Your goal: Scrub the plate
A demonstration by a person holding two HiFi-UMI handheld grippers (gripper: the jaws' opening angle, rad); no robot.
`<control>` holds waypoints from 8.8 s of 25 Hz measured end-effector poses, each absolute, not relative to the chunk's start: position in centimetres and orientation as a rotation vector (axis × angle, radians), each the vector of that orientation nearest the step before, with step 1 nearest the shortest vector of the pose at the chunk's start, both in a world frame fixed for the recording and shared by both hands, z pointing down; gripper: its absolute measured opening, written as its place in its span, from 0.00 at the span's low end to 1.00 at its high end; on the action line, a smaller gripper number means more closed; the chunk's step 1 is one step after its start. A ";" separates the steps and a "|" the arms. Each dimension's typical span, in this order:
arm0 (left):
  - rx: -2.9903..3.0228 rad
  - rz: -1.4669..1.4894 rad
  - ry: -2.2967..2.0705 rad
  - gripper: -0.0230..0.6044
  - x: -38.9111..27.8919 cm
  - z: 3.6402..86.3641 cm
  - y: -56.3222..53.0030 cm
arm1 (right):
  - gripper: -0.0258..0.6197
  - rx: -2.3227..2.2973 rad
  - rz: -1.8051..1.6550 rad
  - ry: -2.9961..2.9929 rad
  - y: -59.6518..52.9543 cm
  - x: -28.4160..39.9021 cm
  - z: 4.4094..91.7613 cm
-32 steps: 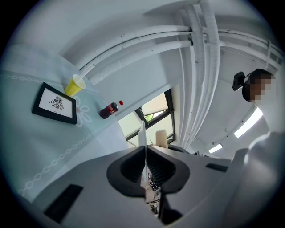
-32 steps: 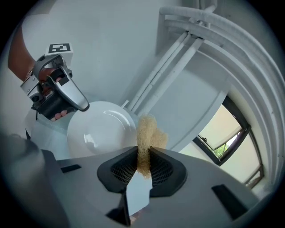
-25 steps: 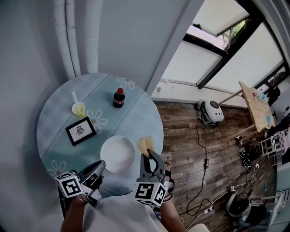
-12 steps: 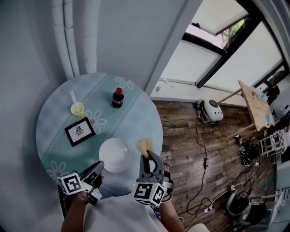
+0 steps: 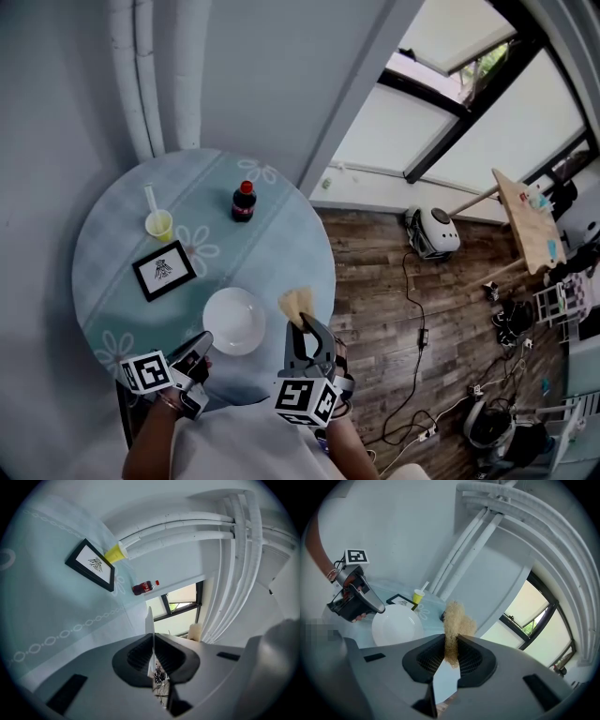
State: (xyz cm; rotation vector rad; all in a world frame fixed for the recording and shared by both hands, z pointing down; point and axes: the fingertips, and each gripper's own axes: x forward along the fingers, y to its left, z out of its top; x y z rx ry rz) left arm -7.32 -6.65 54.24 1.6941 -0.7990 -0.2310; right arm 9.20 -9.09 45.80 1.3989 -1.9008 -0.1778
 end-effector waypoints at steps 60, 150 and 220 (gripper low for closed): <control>1.265 0.171 -1.204 0.25 -11.5 64.7 -5.5 | 0.14 1.425 0.798 -2.376 -10.7 13.9 44.4; 1.821 0.032 -1.324 0.05 -12.7 47.8 -4.1 | 0.35 1.330 0.893 -2.178 -15.2 10.1 56.7; 2.117 0.130 -1.179 0.05 -10.6 46.2 -3.3 | 0.09 1.637 0.720 -2.308 -4.1 6.2 46.6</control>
